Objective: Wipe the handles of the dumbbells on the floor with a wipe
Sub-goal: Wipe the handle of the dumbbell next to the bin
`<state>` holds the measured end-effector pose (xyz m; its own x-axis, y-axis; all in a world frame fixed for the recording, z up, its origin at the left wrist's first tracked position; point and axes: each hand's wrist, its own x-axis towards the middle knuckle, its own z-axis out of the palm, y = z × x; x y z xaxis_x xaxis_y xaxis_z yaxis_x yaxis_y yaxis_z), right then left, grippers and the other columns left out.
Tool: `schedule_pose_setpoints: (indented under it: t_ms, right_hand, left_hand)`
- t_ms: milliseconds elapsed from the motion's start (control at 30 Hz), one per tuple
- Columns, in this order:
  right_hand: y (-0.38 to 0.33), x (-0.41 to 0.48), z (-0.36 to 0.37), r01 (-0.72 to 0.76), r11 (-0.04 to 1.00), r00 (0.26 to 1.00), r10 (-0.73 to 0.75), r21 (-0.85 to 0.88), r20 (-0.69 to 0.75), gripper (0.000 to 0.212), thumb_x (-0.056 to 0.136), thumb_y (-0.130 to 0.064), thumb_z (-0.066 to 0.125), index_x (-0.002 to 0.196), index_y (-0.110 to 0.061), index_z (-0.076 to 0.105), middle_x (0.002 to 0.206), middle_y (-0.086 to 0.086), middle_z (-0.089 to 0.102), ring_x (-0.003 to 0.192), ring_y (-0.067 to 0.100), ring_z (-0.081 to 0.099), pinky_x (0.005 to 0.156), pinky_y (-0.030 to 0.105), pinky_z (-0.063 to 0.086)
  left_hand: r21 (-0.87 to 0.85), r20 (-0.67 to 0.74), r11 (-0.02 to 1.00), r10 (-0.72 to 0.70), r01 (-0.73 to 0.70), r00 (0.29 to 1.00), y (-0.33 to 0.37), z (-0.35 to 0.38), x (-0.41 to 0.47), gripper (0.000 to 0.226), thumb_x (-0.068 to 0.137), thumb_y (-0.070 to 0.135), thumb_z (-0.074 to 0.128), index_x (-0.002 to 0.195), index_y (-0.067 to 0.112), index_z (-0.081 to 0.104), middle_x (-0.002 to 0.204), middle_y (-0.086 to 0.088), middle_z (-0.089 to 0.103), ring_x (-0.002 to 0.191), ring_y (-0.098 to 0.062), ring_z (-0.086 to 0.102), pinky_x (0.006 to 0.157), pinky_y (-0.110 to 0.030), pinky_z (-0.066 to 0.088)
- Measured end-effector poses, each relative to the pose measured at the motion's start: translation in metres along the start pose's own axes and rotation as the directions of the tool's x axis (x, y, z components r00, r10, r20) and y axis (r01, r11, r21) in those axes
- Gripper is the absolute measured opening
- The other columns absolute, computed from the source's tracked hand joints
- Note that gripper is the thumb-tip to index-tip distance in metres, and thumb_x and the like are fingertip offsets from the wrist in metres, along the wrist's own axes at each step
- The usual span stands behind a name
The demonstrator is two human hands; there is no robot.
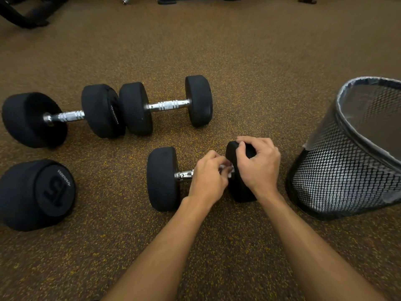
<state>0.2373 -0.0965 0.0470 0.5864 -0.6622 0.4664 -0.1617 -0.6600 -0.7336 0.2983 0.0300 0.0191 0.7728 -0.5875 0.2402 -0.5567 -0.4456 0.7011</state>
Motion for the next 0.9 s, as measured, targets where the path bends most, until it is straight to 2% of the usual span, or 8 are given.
schedule_pose_setpoints:
  t_ms: [133,267,433,500,600,700,800,900]
  right_hand:
    - [-0.001,0.0,0.0,0.001,1.0,1.0,-0.001,-0.007,0.005,0.019,0.092,-0.025,0.065,0.1,-0.024,0.083,0.098,-0.014,0.077,0.101,0.014,0.067,0.097,0.052,0.053]
    - [-0.001,-0.001,-0.001,-0.007,1.0,1.0,0.007,-0.003,0.008,0.019,0.092,-0.026,0.065,0.099,-0.024,0.083,0.098,-0.018,0.074,0.102,0.013,0.067,0.097,0.051,0.053]
    - [-0.001,0.0,-0.001,-0.012,1.0,1.0,0.012,0.003,0.013,0.02,0.092,-0.026,0.064,0.099,-0.025,0.083,0.099,-0.016,0.076,0.102,0.012,0.066,0.098,0.052,0.052]
    - [-0.001,0.0,-0.001,-0.02,1.0,1.0,0.02,0.01,0.015,0.019,0.092,-0.025,0.065,0.099,-0.026,0.083,0.098,-0.017,0.075,0.102,0.011,0.066,0.099,0.052,0.052]
    - [-0.002,0.0,-0.001,-0.017,1.0,1.0,0.017,0.01,0.017,0.019,0.092,-0.025,0.065,0.098,-0.025,0.083,0.098,-0.017,0.076,0.102,0.012,0.066,0.098,0.052,0.052]
    - [-0.001,0.001,-0.001,-0.011,1.0,1.0,0.011,0.004,0.013,0.019,0.091,-0.026,0.064,0.098,-0.025,0.082,0.099,-0.016,0.076,0.102,0.013,0.066,0.097,0.052,0.053]
    - [0.001,0.0,0.0,0.005,1.0,1.0,-0.005,0.005,0.003,0.02,0.09,-0.027,0.064,0.098,-0.026,0.082,0.099,-0.017,0.077,0.101,0.011,0.067,0.096,0.053,0.054]
    - [0.002,0.0,0.0,0.006,1.0,1.0,-0.006,0.01,0.004,0.02,0.091,-0.027,0.064,0.098,-0.026,0.082,0.099,-0.017,0.077,0.102,0.01,0.067,0.096,0.053,0.054]
  left_hand:
    - [0.02,-0.013,0.992,0.126,-0.126,0.992,-0.014,0.001,-0.012,0.007,0.092,0.015,0.08,0.099,0.014,0.081,0.105,0.003,0.066,0.093,-0.019,0.064,0.086,-0.044,0.055]
    - [0.004,-0.028,0.998,0.057,-0.057,0.998,-0.01,0.003,-0.004,0.012,0.094,0.018,0.078,0.105,0.02,0.082,0.105,0.006,0.07,0.095,-0.016,0.067,0.09,-0.046,0.057]
    - [0.069,0.035,0.988,0.136,-0.138,0.99,-0.012,-0.009,-0.009,0.014,0.095,0.019,0.077,0.108,0.019,0.082,0.11,0.005,0.07,0.105,-0.016,0.061,0.097,-0.039,0.048]
    - [0.057,0.009,0.994,0.091,-0.091,0.996,-0.014,-0.009,-0.008,0.015,0.098,0.022,0.073,0.111,0.019,0.081,0.11,0.005,0.069,0.106,-0.014,0.06,0.097,-0.038,0.049]
    - [0.053,0.008,0.998,0.04,-0.04,0.999,-0.005,-0.004,-0.004,0.016,0.1,0.02,0.07,0.112,0.018,0.08,0.109,0.003,0.069,0.105,-0.016,0.059,0.096,-0.039,0.052]
    - [0.063,0.039,0.993,0.101,-0.103,0.994,-0.005,-0.003,-0.006,0.011,0.097,0.017,0.073,0.105,0.016,0.08,0.106,0.002,0.067,0.101,-0.019,0.059,0.091,-0.043,0.053]
    - [0.051,0.011,0.988,0.148,-0.149,0.989,-0.016,-0.009,-0.011,0.012,0.095,0.017,0.071,0.1,0.013,0.081,0.103,0.0,0.067,0.097,-0.024,0.062,0.087,-0.045,0.054]
    - [0.032,-0.007,0.998,0.061,-0.061,0.998,-0.018,-0.013,-0.013,0.015,0.098,0.013,0.068,0.108,0.013,0.08,0.106,0.0,0.067,0.101,-0.02,0.063,0.091,-0.041,0.054]
